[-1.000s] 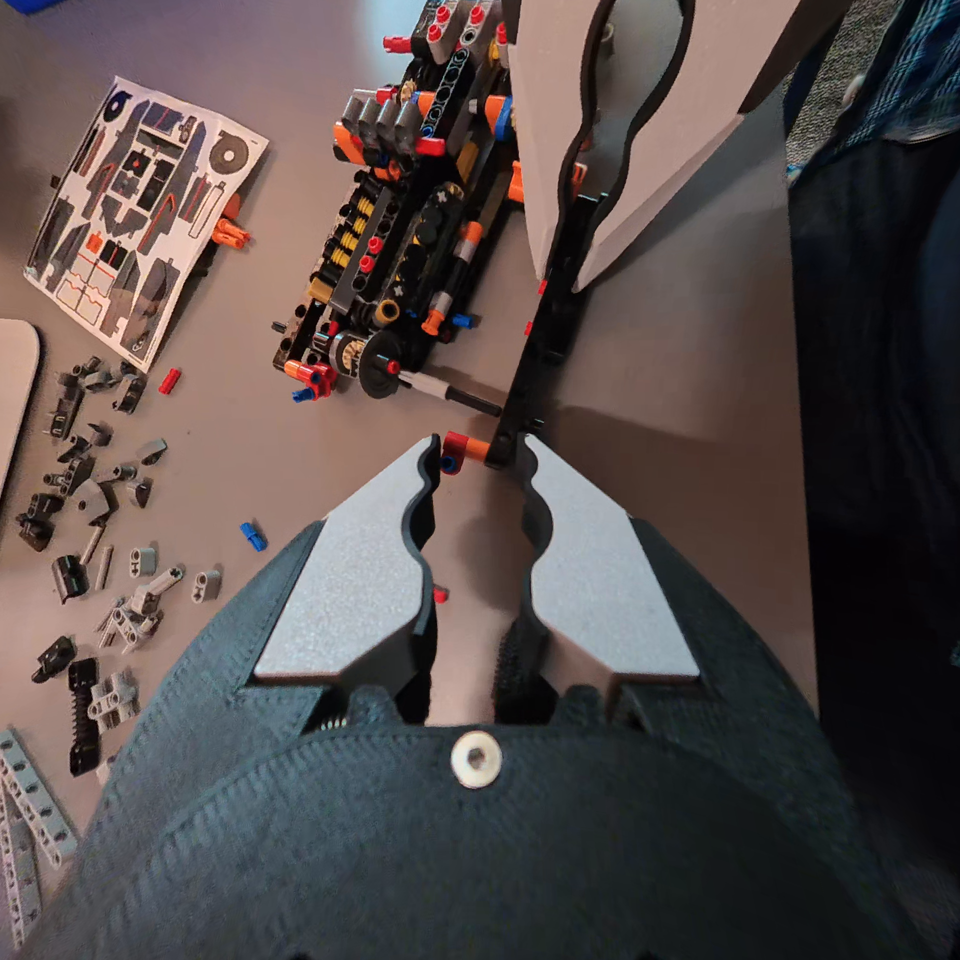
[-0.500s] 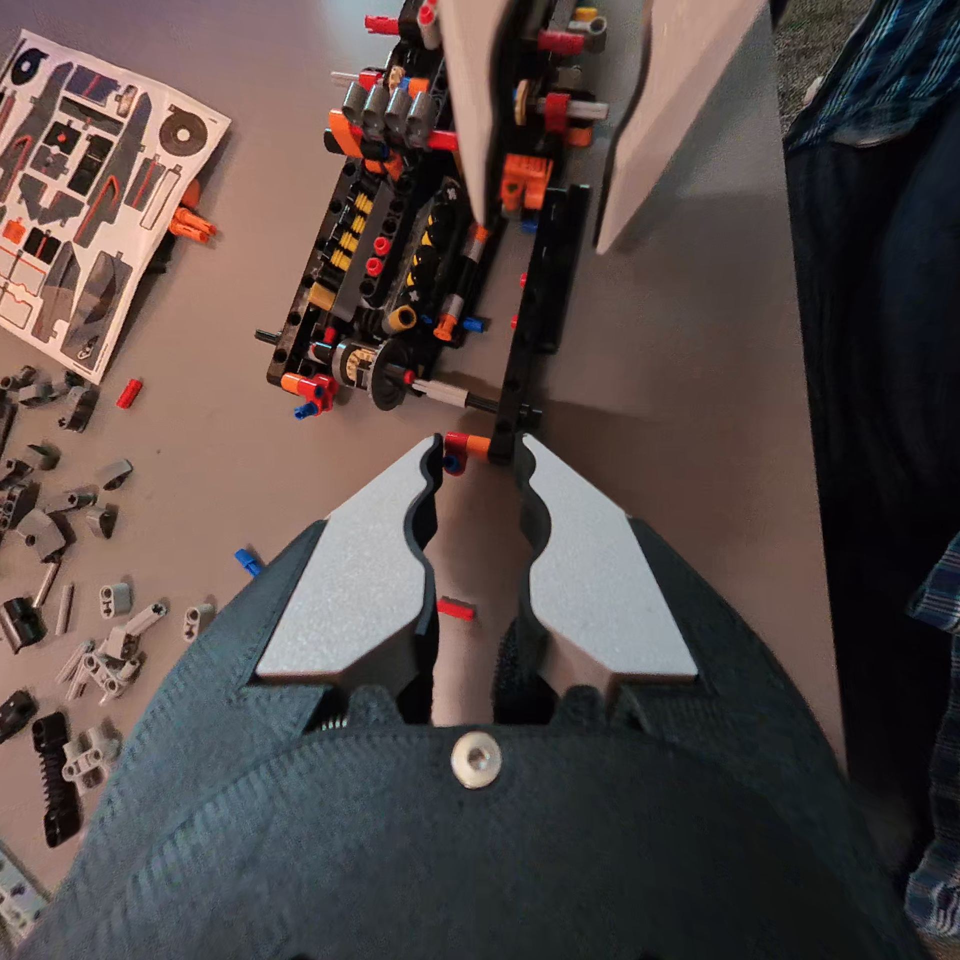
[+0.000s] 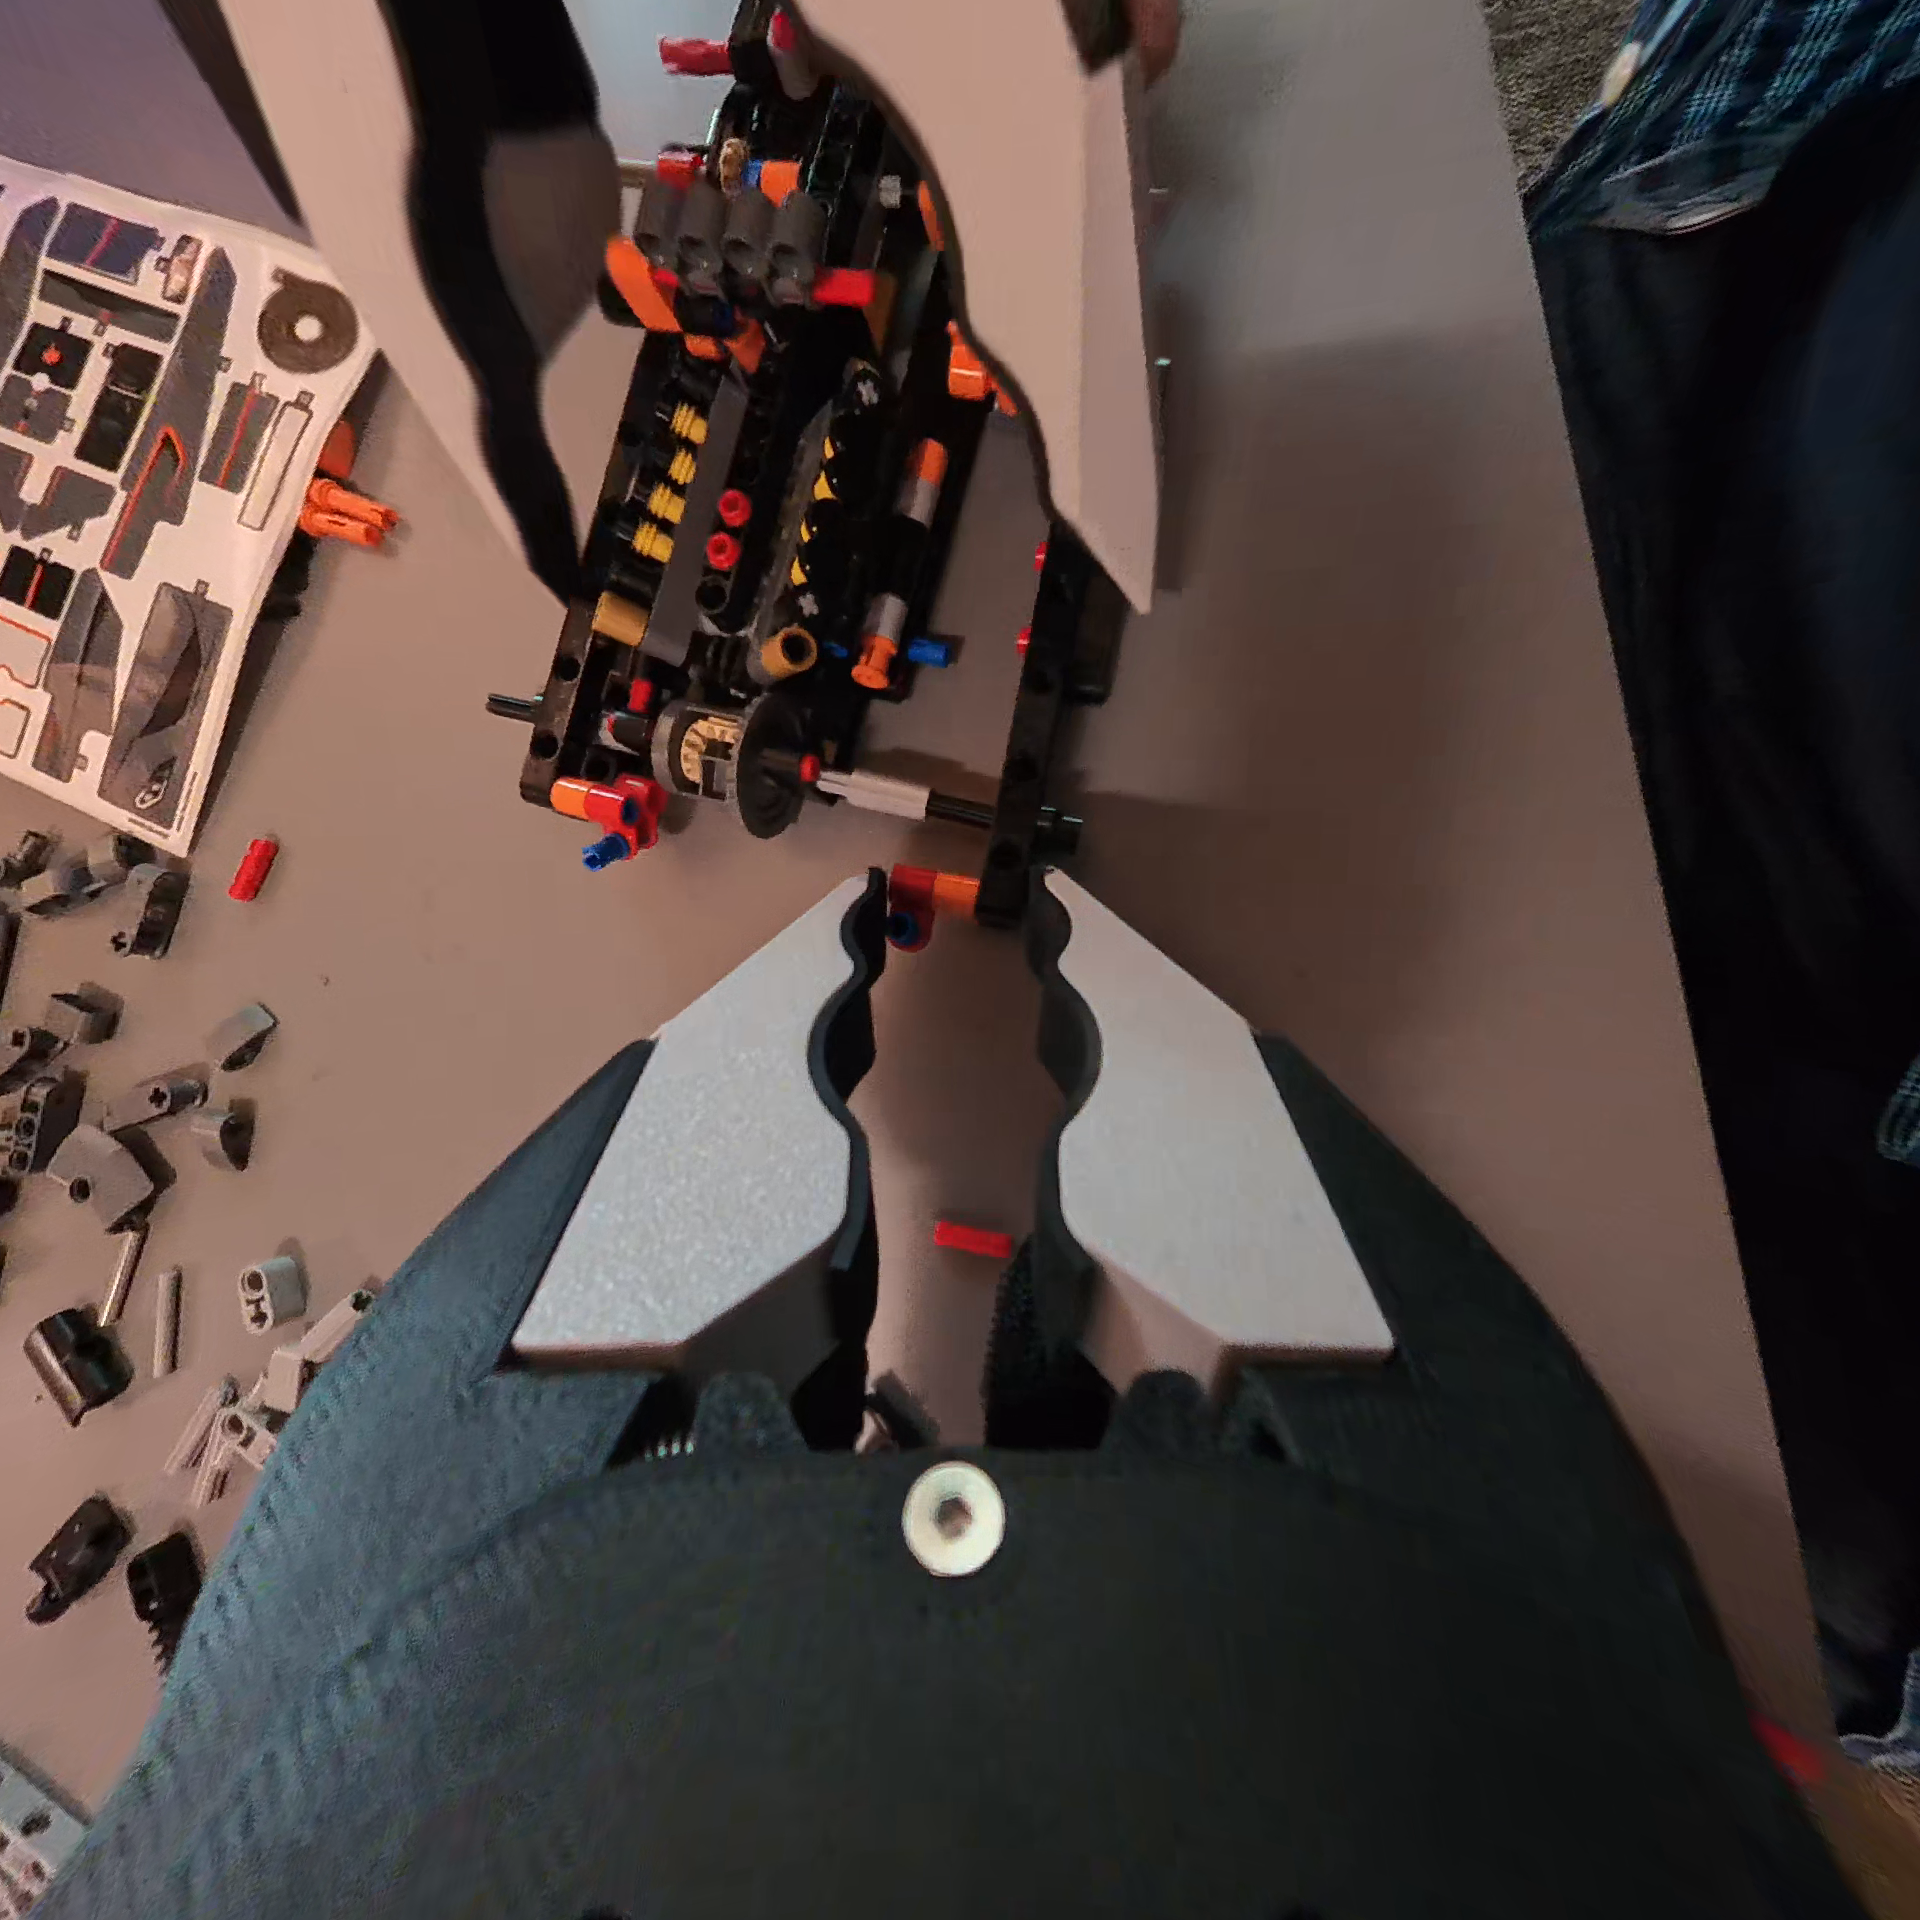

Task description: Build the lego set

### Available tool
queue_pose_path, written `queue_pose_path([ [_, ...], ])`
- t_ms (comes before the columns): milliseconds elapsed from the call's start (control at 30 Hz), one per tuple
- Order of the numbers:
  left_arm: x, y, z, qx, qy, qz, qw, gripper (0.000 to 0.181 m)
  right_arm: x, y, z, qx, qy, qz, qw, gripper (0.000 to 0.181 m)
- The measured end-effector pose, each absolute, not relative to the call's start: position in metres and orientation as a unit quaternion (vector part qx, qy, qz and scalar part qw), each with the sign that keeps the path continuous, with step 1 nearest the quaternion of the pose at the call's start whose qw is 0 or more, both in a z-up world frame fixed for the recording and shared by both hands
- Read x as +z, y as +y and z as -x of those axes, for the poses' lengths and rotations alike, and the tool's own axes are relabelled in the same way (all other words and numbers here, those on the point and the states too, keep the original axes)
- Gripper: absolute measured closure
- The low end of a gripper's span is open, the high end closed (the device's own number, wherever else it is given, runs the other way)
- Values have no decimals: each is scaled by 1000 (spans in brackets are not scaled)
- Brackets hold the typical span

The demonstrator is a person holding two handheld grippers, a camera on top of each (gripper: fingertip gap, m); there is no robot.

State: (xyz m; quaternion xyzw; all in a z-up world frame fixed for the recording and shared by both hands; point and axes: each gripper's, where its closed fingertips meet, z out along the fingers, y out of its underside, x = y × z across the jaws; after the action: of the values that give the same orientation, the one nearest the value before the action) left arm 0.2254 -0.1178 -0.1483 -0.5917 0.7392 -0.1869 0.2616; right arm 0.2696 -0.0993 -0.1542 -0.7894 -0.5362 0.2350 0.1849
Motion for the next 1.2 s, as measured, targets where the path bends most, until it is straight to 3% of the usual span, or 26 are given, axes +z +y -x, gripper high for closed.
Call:
queue_pose_path([
  [267, -148, -116, -226, -226, 728, 599, 246, 156, -160, -95, -270, 237, -548, 781, 182, 77],
  [833, -149, -105, -232, -201, 785, 549, 204, 156, -159, -96, -271, 246, -549, 779, 177, 76],
  [933, -149, -96, -237, -187, 786, 549, 214, 155, -160, -90, -272, 236, -543, 783, 189, 88],
  [1200, -148, -84, -242, -168, 762, 573, 252, 135, -158, -89, -274, 248, -538, 783, 190, 91],
])
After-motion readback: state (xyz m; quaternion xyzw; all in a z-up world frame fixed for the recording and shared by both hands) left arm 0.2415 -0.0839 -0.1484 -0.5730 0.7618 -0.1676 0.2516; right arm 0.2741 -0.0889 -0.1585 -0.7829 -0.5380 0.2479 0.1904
